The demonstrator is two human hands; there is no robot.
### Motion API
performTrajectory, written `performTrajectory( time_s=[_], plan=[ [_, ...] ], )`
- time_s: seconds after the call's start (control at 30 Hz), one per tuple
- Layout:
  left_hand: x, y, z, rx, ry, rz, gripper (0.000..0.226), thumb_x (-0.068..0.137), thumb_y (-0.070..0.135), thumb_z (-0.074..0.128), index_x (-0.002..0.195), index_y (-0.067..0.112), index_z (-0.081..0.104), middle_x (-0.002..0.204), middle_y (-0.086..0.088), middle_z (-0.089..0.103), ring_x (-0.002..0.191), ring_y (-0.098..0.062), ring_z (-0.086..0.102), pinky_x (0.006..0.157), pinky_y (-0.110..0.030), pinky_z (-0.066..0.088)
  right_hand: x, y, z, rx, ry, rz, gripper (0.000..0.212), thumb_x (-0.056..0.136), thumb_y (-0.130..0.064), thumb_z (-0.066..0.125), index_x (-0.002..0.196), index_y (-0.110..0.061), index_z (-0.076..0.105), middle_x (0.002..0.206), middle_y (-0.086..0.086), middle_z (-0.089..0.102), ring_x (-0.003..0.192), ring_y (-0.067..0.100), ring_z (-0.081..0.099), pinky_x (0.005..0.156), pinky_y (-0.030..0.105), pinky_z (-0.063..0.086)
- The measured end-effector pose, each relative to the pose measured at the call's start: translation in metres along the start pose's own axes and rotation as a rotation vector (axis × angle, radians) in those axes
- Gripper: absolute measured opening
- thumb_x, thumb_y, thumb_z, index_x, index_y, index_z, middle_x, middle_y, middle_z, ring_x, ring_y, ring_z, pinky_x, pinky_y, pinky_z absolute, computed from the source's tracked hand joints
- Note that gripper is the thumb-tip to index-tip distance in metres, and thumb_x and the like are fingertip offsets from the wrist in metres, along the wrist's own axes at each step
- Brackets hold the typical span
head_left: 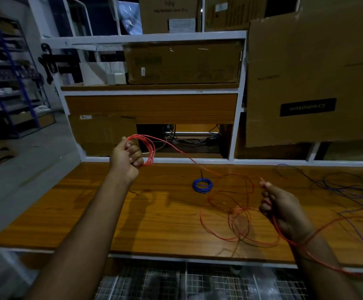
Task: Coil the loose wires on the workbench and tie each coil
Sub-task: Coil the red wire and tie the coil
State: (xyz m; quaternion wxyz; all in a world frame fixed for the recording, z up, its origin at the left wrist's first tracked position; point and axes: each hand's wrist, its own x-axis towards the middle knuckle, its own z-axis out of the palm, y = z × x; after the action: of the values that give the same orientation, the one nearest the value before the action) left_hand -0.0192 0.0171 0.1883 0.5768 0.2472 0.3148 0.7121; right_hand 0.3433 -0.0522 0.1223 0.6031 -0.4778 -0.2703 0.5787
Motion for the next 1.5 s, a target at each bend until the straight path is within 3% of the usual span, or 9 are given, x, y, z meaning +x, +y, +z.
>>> performTrajectory(
  time_s=[0.17,0.3,0.4,0.6,0.8,1.0,1.17,1.37,1.5],
  plan=[
    [-0.009,-0.002,0.019,-0.032,-0.072,-0.005,0.043,0.107,0.038,0.033,0.068,0.021,0.039,0.048,0.009,0.027,0.038,-0.006,0.02,0.038,-0.021,0.017,0.019,0.058,-0.003,-0.83,0.024,-0.164,0.019,0.103,-0.022,0.047,0.105,-0.014,0.064,0.085,0.007,0.057,0.063,0.015,0.048,0.051,0.025,0.04],
    [-0.022,-0.011,0.039,-0.033,-0.172,-0.025,0.043,0.107,0.038,0.032,0.069,0.02,0.038,0.047,0.008,0.026,0.037,-0.006,0.02,0.037,-0.021,0.017,-0.004,0.066,0.024,-1.338,-0.507,-0.105,0.018,0.104,-0.024,0.043,0.096,-0.023,0.06,0.083,-0.005,0.06,0.066,0.003,0.053,0.055,0.013,0.044],
    [-0.031,-0.018,0.052,-0.021,-0.214,-0.042,0.043,0.107,0.038,0.032,0.069,0.02,0.039,0.047,0.009,0.026,0.037,-0.006,0.02,0.037,-0.021,0.017,-0.026,0.061,0.05,-1.475,-0.915,-0.131,0.016,0.103,-0.028,0.048,0.091,-0.03,0.058,0.09,-0.008,0.063,0.08,0.002,0.059,0.076,0.026,0.051],
    [-0.043,-0.027,0.067,-0.027,-0.291,-0.088,0.043,0.107,0.038,0.032,0.069,0.02,0.038,0.046,0.008,0.026,0.036,-0.005,0.02,0.036,-0.02,0.017,-0.042,0.049,0.087,-0.984,-0.453,-0.688,0.024,0.103,-0.043,0.042,0.112,-0.033,0.062,0.106,-0.015,0.064,0.098,-0.003,0.058,0.082,0.021,0.048],
    [-0.05,-0.032,0.076,0.009,-0.316,-0.101,0.043,0.107,0.039,0.033,0.069,0.02,0.039,0.047,0.009,0.028,0.037,-0.005,0.02,0.038,-0.02,0.016,-0.07,0.027,0.116,-0.63,-0.785,-0.507,0.022,0.102,-0.02,0.049,0.118,-0.015,0.064,0.106,0.001,0.07,0.103,0.013,0.067,0.086,0.027,0.054],
    [-0.056,-0.033,0.069,-0.025,-0.384,-0.167,0.043,0.107,0.04,0.031,0.07,0.02,0.038,0.047,0.009,0.027,0.035,-0.005,0.021,0.038,-0.02,0.016,-0.058,0.004,0.114,-0.263,-0.296,-0.433,0.018,0.1,-0.013,0.051,0.116,-0.012,0.06,0.085,0.007,0.072,0.069,0.015,0.066,0.058,0.028,0.057],
    [-0.06,-0.03,0.07,-0.033,-0.403,-0.168,0.043,0.106,0.04,0.032,0.069,0.02,0.039,0.047,0.009,0.027,0.037,-0.005,0.021,0.04,-0.021,0.015,-0.043,0.005,0.102,-0.923,-0.151,-0.319,0.02,0.102,-0.033,0.05,0.105,-0.022,0.066,0.077,0.001,0.066,0.057,0.007,0.056,0.046,0.021,0.041],
    [-0.067,-0.052,0.079,0.142,-0.341,-0.15,0.042,0.107,0.038,0.032,0.07,0.02,0.039,0.048,0.009,0.028,0.037,-0.004,0.022,0.039,-0.02,0.015,-0.066,0.001,0.126,-1.519,-0.406,-0.44,0.023,0.104,-0.033,0.046,0.087,-0.023,0.057,0.077,-0.002,0.062,0.069,0.009,0.061,0.055,0.02,0.041],
    [-0.066,-0.061,0.077,0.174,-0.301,-0.158,0.041,0.107,0.038,0.034,0.071,0.019,0.041,0.049,0.009,0.03,0.038,-0.005,0.023,0.038,-0.019,0.018,-0.079,-0.018,0.133,-1.845,-0.694,-0.439,0.017,0.099,-0.012,0.052,0.115,-0.016,0.056,0.105,0.002,0.06,0.091,0.013,0.06,0.069,0.02,0.047]
  ],
)
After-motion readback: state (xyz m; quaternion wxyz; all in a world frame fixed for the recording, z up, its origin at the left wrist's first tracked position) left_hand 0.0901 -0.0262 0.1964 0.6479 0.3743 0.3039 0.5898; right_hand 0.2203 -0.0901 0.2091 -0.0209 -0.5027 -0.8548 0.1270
